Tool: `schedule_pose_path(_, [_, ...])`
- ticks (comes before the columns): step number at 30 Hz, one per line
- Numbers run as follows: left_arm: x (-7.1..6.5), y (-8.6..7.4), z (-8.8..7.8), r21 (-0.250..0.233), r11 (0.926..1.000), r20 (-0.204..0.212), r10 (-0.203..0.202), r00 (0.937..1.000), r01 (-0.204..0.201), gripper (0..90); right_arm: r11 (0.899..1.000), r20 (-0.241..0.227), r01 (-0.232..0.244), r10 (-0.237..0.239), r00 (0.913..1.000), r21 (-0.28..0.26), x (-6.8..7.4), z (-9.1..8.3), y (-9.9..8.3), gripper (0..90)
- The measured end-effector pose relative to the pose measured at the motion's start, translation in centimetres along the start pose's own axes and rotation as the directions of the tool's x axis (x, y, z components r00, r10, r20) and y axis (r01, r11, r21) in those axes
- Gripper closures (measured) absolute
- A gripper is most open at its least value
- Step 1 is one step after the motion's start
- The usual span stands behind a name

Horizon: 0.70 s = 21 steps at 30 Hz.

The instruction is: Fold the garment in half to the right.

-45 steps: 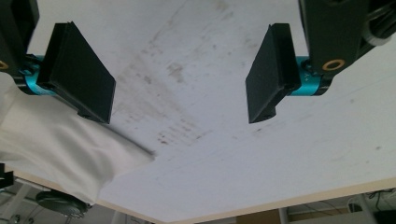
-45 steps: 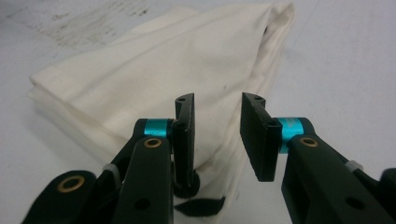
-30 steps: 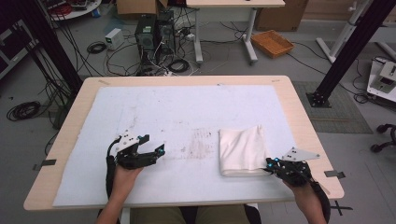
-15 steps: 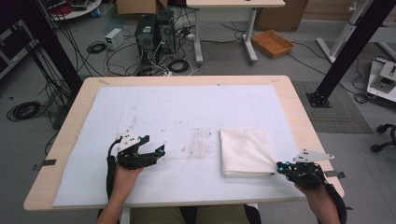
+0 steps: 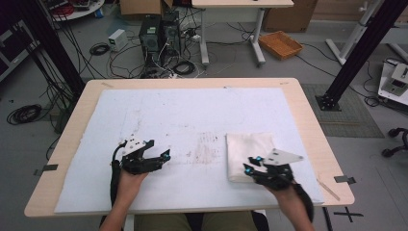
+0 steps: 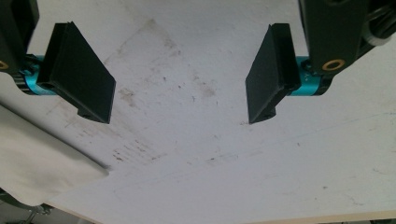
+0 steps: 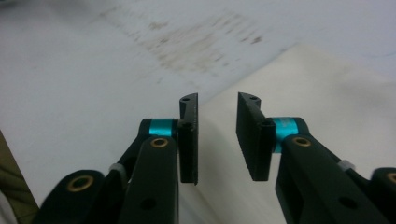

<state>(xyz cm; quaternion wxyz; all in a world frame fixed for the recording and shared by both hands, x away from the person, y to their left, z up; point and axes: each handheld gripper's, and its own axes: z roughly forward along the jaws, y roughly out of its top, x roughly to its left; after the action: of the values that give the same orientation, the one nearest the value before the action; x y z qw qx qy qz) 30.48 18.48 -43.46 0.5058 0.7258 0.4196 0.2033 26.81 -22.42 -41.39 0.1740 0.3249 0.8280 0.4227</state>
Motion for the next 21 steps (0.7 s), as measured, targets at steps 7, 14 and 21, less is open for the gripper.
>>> schedule_pose_path(7, [0.0,-0.1,0.1,0.008,1.0,0.0,0.003,1.0,-0.003,24.4,0.992,-0.15,0.058,-0.041,0.9878,0.109,2.0,3.1,-0.9,74.6])
schedule_pose_path(14, [0.0,-0.1,0.2,0.01,1.0,-0.004,0.0,1.0,0.0,24.4,0.998,0.019,-0.066,0.066,0.9976,0.005,-2.3,-1.0,-1.2,63.6])
schedule_pose_path(21, [0.0,0.0,0.1,0.005,1.0,-0.013,-0.005,0.9999,0.005,24.4,0.975,0.196,-0.147,0.113,0.9741,0.168,-5.4,-2.8,-4.8,63.7])
